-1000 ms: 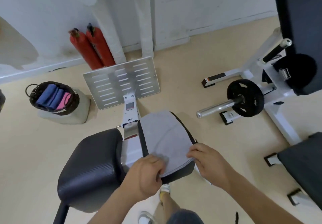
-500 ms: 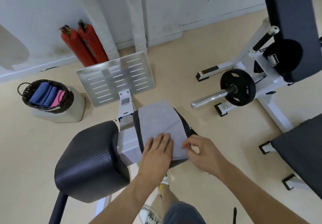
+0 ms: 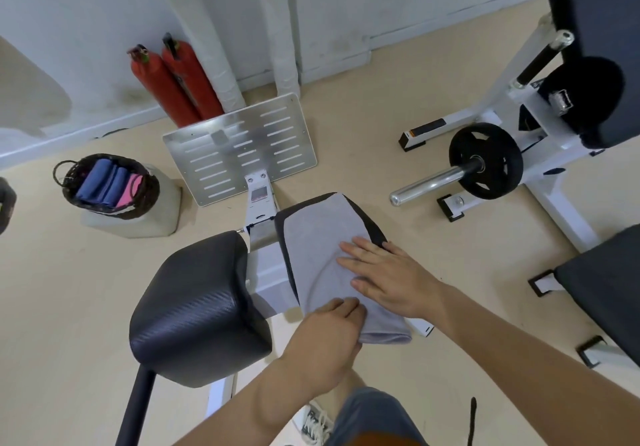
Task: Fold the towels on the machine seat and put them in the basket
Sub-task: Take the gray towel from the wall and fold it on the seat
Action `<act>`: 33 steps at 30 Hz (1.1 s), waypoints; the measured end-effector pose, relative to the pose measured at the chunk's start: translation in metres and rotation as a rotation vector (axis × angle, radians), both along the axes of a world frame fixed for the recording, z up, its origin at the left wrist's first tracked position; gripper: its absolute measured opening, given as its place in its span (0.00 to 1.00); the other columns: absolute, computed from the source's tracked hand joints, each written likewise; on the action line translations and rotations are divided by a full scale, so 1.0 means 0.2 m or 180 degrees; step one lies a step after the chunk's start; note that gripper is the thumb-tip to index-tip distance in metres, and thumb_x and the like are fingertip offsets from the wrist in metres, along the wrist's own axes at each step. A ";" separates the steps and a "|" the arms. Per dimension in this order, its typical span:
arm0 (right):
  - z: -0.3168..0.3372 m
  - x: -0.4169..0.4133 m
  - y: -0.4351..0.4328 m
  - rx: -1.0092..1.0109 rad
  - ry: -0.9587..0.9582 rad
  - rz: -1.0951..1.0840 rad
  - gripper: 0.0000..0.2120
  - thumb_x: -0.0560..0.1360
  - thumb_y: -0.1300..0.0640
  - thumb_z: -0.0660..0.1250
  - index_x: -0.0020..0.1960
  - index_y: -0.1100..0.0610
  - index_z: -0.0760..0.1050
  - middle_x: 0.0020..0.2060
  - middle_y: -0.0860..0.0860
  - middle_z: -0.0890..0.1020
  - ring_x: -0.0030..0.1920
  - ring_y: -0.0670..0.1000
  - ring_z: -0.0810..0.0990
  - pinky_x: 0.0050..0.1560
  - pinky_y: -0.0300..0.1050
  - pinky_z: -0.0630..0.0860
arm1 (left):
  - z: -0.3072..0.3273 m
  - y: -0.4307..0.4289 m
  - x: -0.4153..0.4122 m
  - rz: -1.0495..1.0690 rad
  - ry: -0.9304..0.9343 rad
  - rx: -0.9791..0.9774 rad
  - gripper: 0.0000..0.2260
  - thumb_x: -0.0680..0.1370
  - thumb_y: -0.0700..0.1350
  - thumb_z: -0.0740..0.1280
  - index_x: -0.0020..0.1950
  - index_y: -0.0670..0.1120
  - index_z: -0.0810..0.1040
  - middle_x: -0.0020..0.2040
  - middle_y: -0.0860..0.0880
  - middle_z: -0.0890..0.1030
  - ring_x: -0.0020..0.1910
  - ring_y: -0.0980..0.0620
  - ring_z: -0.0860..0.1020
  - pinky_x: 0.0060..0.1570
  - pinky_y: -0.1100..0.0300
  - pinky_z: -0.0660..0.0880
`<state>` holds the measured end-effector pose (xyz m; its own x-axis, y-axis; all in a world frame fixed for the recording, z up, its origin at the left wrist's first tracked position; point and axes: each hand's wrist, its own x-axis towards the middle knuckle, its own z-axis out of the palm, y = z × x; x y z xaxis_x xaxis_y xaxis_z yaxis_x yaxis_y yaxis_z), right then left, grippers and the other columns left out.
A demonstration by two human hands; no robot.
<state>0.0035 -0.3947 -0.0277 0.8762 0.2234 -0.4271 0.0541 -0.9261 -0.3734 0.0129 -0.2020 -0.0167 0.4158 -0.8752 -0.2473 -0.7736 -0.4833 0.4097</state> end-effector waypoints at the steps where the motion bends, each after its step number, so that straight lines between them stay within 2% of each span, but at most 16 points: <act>1: 0.01 0.00 0.00 0.0101 0.0063 -0.0073 0.33 0.74 0.36 0.37 0.75 0.43 0.58 0.76 0.37 0.51 0.74 0.36 0.42 0.74 0.49 0.49 | 0.03 -0.01 0.01 0.0001 0.0293 -0.0065 0.13 0.76 0.45 0.64 0.59 0.44 0.75 0.57 0.47 0.78 0.54 0.46 0.76 0.50 0.57 0.75; 3: 0.04 0.00 0.00 0.0477 0.0319 -0.0532 0.25 0.80 0.38 0.46 0.71 0.44 0.67 0.74 0.36 0.61 0.71 0.31 0.48 0.75 0.49 0.51 | 0.09 -0.02 0.07 0.0144 0.0987 -0.0115 0.11 0.79 0.45 0.60 0.60 0.46 0.75 0.58 0.48 0.77 0.55 0.47 0.75 0.51 0.60 0.70; 5: 0.09 0.00 -0.02 0.1408 0.0673 -0.1455 0.21 0.80 0.40 0.52 0.63 0.45 0.77 0.65 0.36 0.74 0.70 0.32 0.60 0.74 0.45 0.55 | 0.15 -0.03 0.16 0.0285 0.1756 -0.0012 0.11 0.80 0.46 0.59 0.60 0.50 0.76 0.55 0.48 0.80 0.53 0.47 0.77 0.53 0.56 0.73; 7: 0.14 0.02 -0.05 0.2157 0.1088 -0.2235 0.28 0.76 0.31 0.49 0.55 0.44 0.82 0.58 0.36 0.78 0.67 0.38 0.68 0.71 0.41 0.56 | 0.21 -0.03 0.29 0.0549 0.2356 0.0020 0.11 0.80 0.50 0.58 0.59 0.56 0.75 0.53 0.47 0.80 0.51 0.44 0.79 0.54 0.49 0.76; 9: 0.17 0.06 -0.08 0.2367 0.1421 -0.2733 0.38 0.68 0.24 0.41 0.52 0.43 0.82 0.56 0.41 0.78 0.65 0.44 0.71 0.68 0.45 0.55 | 0.26 -0.03 0.43 0.0897 0.2648 0.0121 0.09 0.81 0.51 0.59 0.58 0.57 0.75 0.55 0.46 0.79 0.54 0.45 0.78 0.58 0.48 0.75; 11: 0.16 0.10 -0.11 0.2475 0.1499 -0.2983 0.43 0.63 0.24 0.40 0.57 0.46 0.80 0.58 0.46 0.79 0.63 0.46 0.72 0.70 0.48 0.55 | 0.29 -0.04 0.58 0.1250 0.2800 0.0330 0.06 0.81 0.52 0.60 0.56 0.60 0.73 0.56 0.50 0.80 0.57 0.49 0.78 0.58 0.50 0.75; 13: 0.16 0.14 -0.11 0.2503 0.1410 -0.2892 0.43 0.66 0.25 0.44 0.62 0.50 0.78 0.60 0.46 0.80 0.61 0.46 0.75 0.71 0.48 0.58 | 0.29 -0.08 0.71 0.1377 0.2751 0.0438 0.07 0.81 0.51 0.60 0.57 0.60 0.73 0.55 0.53 0.81 0.55 0.51 0.79 0.49 0.55 0.78; 14: 0.16 0.15 -0.11 0.2512 0.1250 -0.2838 0.39 0.68 0.26 0.49 0.60 0.51 0.79 0.58 0.47 0.81 0.59 0.47 0.78 0.69 0.48 0.64 | 0.28 -0.11 0.78 0.1420 0.2680 0.0464 0.08 0.81 0.50 0.60 0.58 0.57 0.74 0.54 0.53 0.81 0.52 0.53 0.79 0.41 0.61 0.77; 17: 0.12 0.21 -0.08 0.2074 0.0594 -0.2976 0.16 0.75 0.40 0.64 0.47 0.52 0.80 0.44 0.49 0.84 0.48 0.51 0.82 0.55 0.50 0.78 | 0.22 -0.20 0.94 0.1510 0.2411 0.0572 0.09 0.80 0.46 0.59 0.58 0.50 0.76 0.46 0.54 0.80 0.42 0.57 0.78 0.27 0.70 0.69; 19: 0.08 0.25 -0.05 0.1434 0.0372 -0.2916 0.09 0.75 0.45 0.66 0.45 0.50 0.77 0.40 0.47 0.83 0.43 0.49 0.80 0.48 0.48 0.77 | 0.13 -0.23 1.00 0.1498 0.2166 0.0782 0.08 0.79 0.45 0.60 0.53 0.46 0.77 0.44 0.50 0.80 0.41 0.53 0.79 0.31 0.66 0.71; 21: 0.08 0.29 -0.03 0.0915 0.0301 -0.2714 0.08 0.76 0.47 0.63 0.45 0.51 0.75 0.38 0.47 0.81 0.40 0.50 0.79 0.41 0.45 0.75 | 0.02 -0.24 1.03 0.1488 0.1928 0.0945 0.07 0.77 0.45 0.61 0.44 0.41 0.75 0.41 0.47 0.78 0.42 0.46 0.78 0.40 0.59 0.71; 24: 0.09 0.33 -0.02 0.0329 0.0130 -0.2283 0.10 0.79 0.48 0.58 0.45 0.53 0.70 0.36 0.48 0.78 0.35 0.49 0.74 0.30 0.39 0.64 | -0.09 -0.25 1.04 0.1590 0.1783 0.1032 0.07 0.72 0.45 0.64 0.38 0.43 0.70 0.37 0.47 0.72 0.39 0.48 0.72 0.41 0.57 0.66; 26: 0.09 0.35 -0.01 0.0121 0.0095 -0.2117 0.10 0.80 0.48 0.55 0.44 0.52 0.67 0.36 0.48 0.76 0.33 0.48 0.70 0.28 0.38 0.58 | -0.12 -0.26 1.05 0.1632 0.1874 0.1006 0.11 0.69 0.52 0.65 0.39 0.45 0.72 0.38 0.49 0.74 0.40 0.49 0.73 0.43 0.56 0.68; 28: 0.08 0.37 -0.01 0.0003 0.0128 -0.2016 0.10 0.81 0.48 0.54 0.44 0.53 0.65 0.37 0.49 0.74 0.34 0.50 0.70 0.28 0.39 0.57 | -0.14 -0.27 1.07 0.1637 0.1959 0.1035 0.15 0.72 0.59 0.66 0.45 0.47 0.74 0.42 0.53 0.78 0.45 0.50 0.76 0.47 0.56 0.71; 30: 0.09 0.38 -0.02 -0.0023 0.0239 -0.1998 0.10 0.80 0.49 0.54 0.44 0.54 0.64 0.37 0.50 0.74 0.35 0.52 0.70 0.29 0.42 0.59 | -0.15 -0.29 1.09 0.1377 0.1813 0.1155 0.14 0.77 0.59 0.63 0.51 0.49 0.73 0.46 0.52 0.77 0.49 0.49 0.76 0.49 0.55 0.71; 33: 0.09 0.41 -0.03 0.0099 0.0404 -0.2085 0.09 0.79 0.51 0.54 0.42 0.55 0.64 0.35 0.50 0.72 0.32 0.50 0.68 0.28 0.42 0.59 | -0.16 -0.34 1.11 0.0960 0.1587 0.1319 0.11 0.80 0.56 0.59 0.53 0.48 0.69 0.47 0.50 0.76 0.49 0.47 0.75 0.49 0.55 0.70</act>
